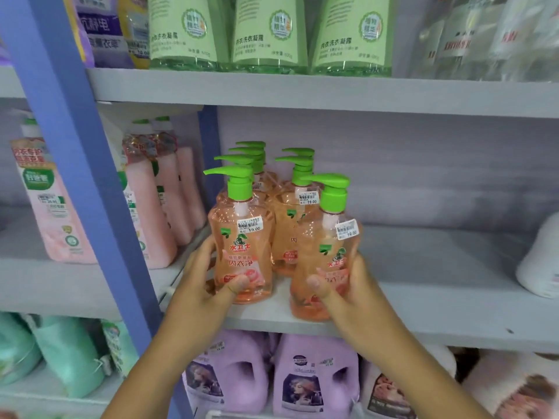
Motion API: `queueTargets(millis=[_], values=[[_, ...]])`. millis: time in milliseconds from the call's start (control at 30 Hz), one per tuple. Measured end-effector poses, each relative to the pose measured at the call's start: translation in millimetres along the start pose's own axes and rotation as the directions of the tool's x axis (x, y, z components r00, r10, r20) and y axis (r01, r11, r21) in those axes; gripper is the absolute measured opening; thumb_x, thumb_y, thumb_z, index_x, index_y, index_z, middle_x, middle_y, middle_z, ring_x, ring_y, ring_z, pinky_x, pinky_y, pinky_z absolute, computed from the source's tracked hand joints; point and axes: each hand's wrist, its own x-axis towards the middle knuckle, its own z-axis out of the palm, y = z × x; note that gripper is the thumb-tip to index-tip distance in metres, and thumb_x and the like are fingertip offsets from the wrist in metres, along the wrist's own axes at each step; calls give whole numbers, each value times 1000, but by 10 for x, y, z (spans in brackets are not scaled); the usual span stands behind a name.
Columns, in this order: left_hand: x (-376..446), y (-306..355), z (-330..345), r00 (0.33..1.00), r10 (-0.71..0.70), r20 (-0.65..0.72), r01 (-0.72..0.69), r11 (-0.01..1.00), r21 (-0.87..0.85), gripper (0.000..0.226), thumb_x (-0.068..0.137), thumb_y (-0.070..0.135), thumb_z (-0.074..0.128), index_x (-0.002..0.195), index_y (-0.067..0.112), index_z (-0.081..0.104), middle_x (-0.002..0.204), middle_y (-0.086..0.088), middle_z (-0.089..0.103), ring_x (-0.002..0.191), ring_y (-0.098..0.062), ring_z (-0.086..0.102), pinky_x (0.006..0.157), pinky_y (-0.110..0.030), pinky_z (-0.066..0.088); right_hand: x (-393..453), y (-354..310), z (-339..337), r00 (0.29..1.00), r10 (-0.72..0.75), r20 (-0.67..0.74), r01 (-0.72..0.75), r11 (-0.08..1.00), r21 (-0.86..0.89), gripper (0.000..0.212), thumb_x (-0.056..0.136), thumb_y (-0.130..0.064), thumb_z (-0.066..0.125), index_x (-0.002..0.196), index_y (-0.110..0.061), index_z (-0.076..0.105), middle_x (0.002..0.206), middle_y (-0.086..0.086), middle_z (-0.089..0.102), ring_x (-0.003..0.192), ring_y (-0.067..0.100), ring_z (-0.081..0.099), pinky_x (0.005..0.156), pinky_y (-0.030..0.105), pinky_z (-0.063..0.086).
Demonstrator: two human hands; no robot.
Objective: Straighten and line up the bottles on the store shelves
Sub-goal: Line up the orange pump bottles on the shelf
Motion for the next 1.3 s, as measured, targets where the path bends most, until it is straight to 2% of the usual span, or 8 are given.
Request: queueTargets(millis=[200,333,433,600,800,933,1100,1300], values=[[-3,33,3,999,44,-6,-44,999,-24,68,83,45,74,140,58,40,143,21,53,120,13,56,97,-22,49,68,77,293,993,-105,-54,95,983,-156,70,83,-60,61,143,-33,36,129,-14,37,114,-22,40,88,-3,34],[-5,23,-16,996,85,0,-85,996,-14,67,91,34,74,140,63,38,143,27,51,132,5,51,103,-28,50,109,89,312,993,-106,-54,97,984,-148,77,84,-59,62,149,-36,30,136,-12,38,112,-16,45,93,6,40],[6,22,-15,996,85,-2,-85,996,-11,68,91,27,72,141,60,40,140,28,52,130,5,52,105,-32,51,112,110,310,992,-116,-53,109,988,-110,75,84,-54,66,149,-39,31,137,-13,39,116,-23,43,89,-3,36],[40,37,-1,996,85,1,-85,996,-26,67,92,19,74,140,54,44,139,24,56,125,6,56,105,-36,51,155,117,314,992,-111,-54,105,989,-100,72,89,-42,70,150,-38,31,137,-13,40,114,-28,41,87,-5,35],[101,47,13,997,77,4,-77,996,-52,67,90,12,74,146,37,48,140,15,58,121,6,59,101,-30,54,223,130,309,993,-112,-27,109,990,-88,73,91,-44,69,150,-45,27,138,-15,43,121,-14,48,99,14,43],[129,34,33,996,84,4,-83,995,-58,67,91,6,72,148,31,47,139,10,59,119,7,59,92,-12,51,218,151,313,994,-106,-33,103,991,-87,70,90,-45,70,148,-44,30,136,-16,44,118,-16,49,94,11,43],[159,10,46,997,74,2,-74,996,-52,66,92,11,73,147,35,46,136,10,60,117,5,61,93,-15,52,225,172,320,994,-97,-47,94,993,-73,72,81,-62,66,144,-42,37,135,-13,48,119,-5,55,102,30,50],[164,-23,41,998,67,19,-66,995,-78,67,93,14,71,150,36,44,139,11,58,119,4,61,97,-21,54,224,206,350,994,-91,-68,86,993,-76,67,88,-45,72,144,-40,36,132,-16,48,118,-8,53,98,21,48]])
